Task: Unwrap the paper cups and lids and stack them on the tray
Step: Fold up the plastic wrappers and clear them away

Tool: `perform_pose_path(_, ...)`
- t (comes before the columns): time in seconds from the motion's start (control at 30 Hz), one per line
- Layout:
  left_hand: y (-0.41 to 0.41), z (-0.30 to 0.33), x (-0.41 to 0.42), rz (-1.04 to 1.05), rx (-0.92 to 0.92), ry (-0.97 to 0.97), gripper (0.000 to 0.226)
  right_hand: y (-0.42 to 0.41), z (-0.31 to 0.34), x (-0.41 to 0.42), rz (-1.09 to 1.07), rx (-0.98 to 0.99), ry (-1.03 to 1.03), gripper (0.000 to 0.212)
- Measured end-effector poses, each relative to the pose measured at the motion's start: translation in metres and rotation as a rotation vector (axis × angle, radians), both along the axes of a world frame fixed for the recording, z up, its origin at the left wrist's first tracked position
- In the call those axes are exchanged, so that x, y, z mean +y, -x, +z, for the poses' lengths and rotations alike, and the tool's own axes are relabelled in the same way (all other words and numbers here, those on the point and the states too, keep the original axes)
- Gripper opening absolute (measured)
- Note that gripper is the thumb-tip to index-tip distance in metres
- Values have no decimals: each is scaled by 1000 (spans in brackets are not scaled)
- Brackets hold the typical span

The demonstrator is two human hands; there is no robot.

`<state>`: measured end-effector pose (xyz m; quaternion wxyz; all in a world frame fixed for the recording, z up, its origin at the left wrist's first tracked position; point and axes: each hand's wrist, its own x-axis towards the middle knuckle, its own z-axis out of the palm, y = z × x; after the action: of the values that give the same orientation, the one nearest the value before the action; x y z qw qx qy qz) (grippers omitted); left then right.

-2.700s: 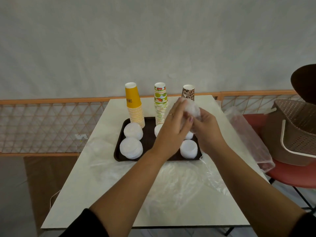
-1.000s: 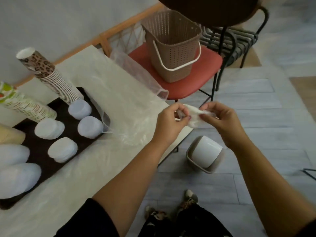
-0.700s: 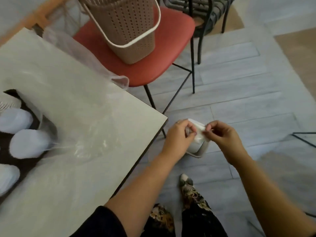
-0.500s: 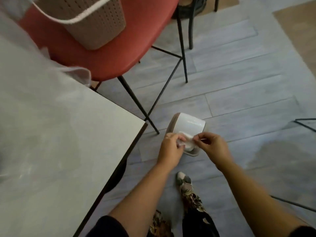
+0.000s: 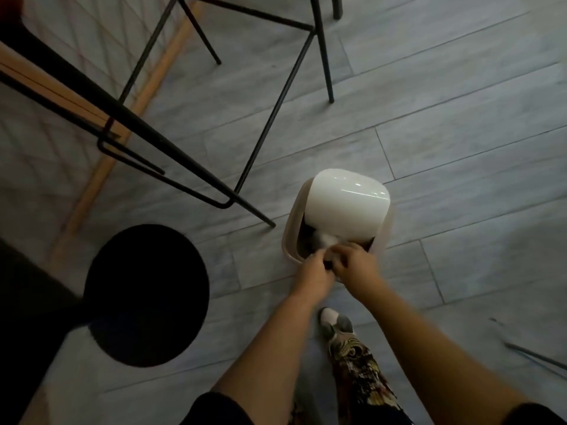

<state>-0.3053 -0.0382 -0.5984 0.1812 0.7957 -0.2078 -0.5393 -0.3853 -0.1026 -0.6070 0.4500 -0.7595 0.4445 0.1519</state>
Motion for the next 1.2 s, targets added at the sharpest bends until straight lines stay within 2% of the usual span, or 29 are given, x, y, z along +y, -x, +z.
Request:
perform_pose_path(0.07,-1,-13,-2,-40,-11,-41,48,-6,-12,-3,43,71,-62,45)
perform_pose_path(0.17,-2,-22,-1,-43,-15,-53,49,-8,-25,-4,48,76,-138,48)
perform_pose_path(0.27,-2,-11,2,-37,-44,-34,46,-1,-17,-6,15,12,-120,50)
perform_pose_path(0.4,4,27,8,18,-113,-17,42,9,22,-1,-52,-112,-97,42)
perform_pose_path(0.57,17,109,10,185,-130,72,34,11,108,1,-93,-279,-67,38)
perform_pose_path(0.7,31,188,16,279,-98,196,36,12,198,2,-120,-427,6,57)
perform_pose_path(0.8,33,250,23,354,-70,318,36,11,264,3,-76,-535,53,54)
perform_pose_path(0.9,22,307,36,361,-130,416,36,3,320,8,18,-645,170,42)
perform_pose_path(0.97,9,344,50,387,-143,475,41,-9,355,17,52,-730,192,21)
perform_pose_path(1.07,-12,392,77,429,-301,582,42,-34,390,34,104,-824,207,20)
perform_pose_path(1.13,-29,415,100,482,-457,624,42,-53,404,47,166,-842,204,38)
perform_pose_path(1.2,-49,432,125,559,-664,631,41,-76,417,63,235,-849,186,44)
